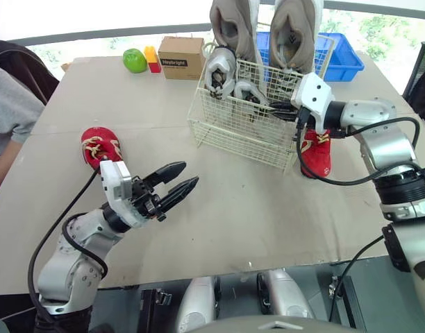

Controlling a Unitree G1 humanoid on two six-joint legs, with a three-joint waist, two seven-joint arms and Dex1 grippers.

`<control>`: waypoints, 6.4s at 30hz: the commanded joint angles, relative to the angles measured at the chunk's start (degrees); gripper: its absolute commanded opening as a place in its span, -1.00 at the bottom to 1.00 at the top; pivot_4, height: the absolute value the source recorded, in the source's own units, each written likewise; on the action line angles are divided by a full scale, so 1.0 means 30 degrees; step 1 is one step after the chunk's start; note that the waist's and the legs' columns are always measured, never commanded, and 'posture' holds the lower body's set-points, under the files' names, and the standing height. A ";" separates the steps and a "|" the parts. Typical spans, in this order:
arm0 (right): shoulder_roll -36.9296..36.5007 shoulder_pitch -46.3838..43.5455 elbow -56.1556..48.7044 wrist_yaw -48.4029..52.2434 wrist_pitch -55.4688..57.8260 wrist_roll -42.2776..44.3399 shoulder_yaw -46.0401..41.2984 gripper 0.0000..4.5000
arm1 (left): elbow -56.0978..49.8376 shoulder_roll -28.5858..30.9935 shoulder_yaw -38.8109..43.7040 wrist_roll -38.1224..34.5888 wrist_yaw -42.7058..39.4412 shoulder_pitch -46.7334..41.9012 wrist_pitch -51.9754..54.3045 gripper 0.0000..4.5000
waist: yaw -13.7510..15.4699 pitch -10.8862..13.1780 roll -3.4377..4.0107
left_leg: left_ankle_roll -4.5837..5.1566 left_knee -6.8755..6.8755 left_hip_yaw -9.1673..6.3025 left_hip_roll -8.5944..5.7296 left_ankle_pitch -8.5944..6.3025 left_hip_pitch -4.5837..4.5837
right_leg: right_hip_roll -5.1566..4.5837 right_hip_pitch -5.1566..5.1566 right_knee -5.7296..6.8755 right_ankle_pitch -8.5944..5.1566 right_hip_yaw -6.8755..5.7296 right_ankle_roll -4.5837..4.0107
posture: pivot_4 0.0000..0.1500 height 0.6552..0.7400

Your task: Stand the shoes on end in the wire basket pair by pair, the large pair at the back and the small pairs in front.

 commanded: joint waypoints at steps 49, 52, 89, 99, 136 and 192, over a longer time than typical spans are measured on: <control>-0.0369 -0.4380 0.4843 0.3116 0.0061 -0.1591 0.2025 -0.90 | -0.3227 0.0621 0.0612 -0.0805 0.2175 0.0957 0.0512 0.24 | 0.0107 0.0029 0.0047 | 0.0000 -0.0012 -0.0010 -0.0030 -0.0002 -0.0005 | -0.0142 0.0003 -0.0002 0.0002 -0.0031 -0.0003 | 1.00 1.00; -0.0291 -0.4477 0.3834 0.2928 0.4487 -0.1866 0.2215 -0.90 | -0.3582 0.0716 0.0580 -0.0949 0.2630 0.0852 0.0751 0.24 | 0.0106 0.0028 0.0049 | -0.0001 -0.0012 -0.0020 -0.0027 -0.0002 -0.0003 | -0.0146 0.0002 0.0004 0.0001 -0.0033 -0.0004 | 1.00 1.00; 0.1232 -0.7454 0.2023 0.1654 1.1708 0.1432 -0.1173 0.04 | -0.3003 0.0227 -0.0019 -0.0606 0.2697 0.0251 0.0499 0.24 | 0.0198 0.0064 0.0101 | -0.0004 -0.0037 -0.0047 -0.0042 -0.0003 -0.0035 | -0.0170 -0.0034 0.0004 -0.0002 -0.0068 -0.0012 | 1.00 1.00; 0.1992 -0.7222 0.3985 0.1157 0.8847 -0.0423 0.1112 0.04 | -0.2856 -0.0110 0.0063 -0.0249 0.2355 0.0752 -0.0009 0.24 | 0.0213 0.0068 0.0104 | -0.0004 -0.0039 -0.0030 -0.0050 -0.0002 -0.0054 | -0.0177 -0.0040 -0.0010 -0.0001 -0.0063 -0.0009 | 1.00 1.00; 0.8875 0.0974 -1.1563 -1.7856 1.9078 0.1563 -0.8515 -0.98 | -0.0810 -0.0387 -0.0576 0.0207 0.0442 0.0004 -0.0928 0.24 | 0.0238 0.0065 0.0106 | -0.0005 -0.0041 -0.0032 -0.0049 0.0000 -0.0063 | -0.0071 -0.0050 0.0006 -0.0004 -0.0058 -0.0003 | 1.00 1.00; -0.1061 0.7435 -1.6582 -0.2760 0.9400 1.1121 -0.4136 1.00 | 0.1382 -0.2785 0.2738 0.6480 1.6479 -0.3657 0.4068 0.99 | 0.0760 0.0044 0.0026 | 0.0025 0.0036 -0.0089 -0.0060 -0.0018 -0.0033 | -0.0210 0.0051 -0.0019 -0.0009 -0.0099 0.0008 | 1.00 1.00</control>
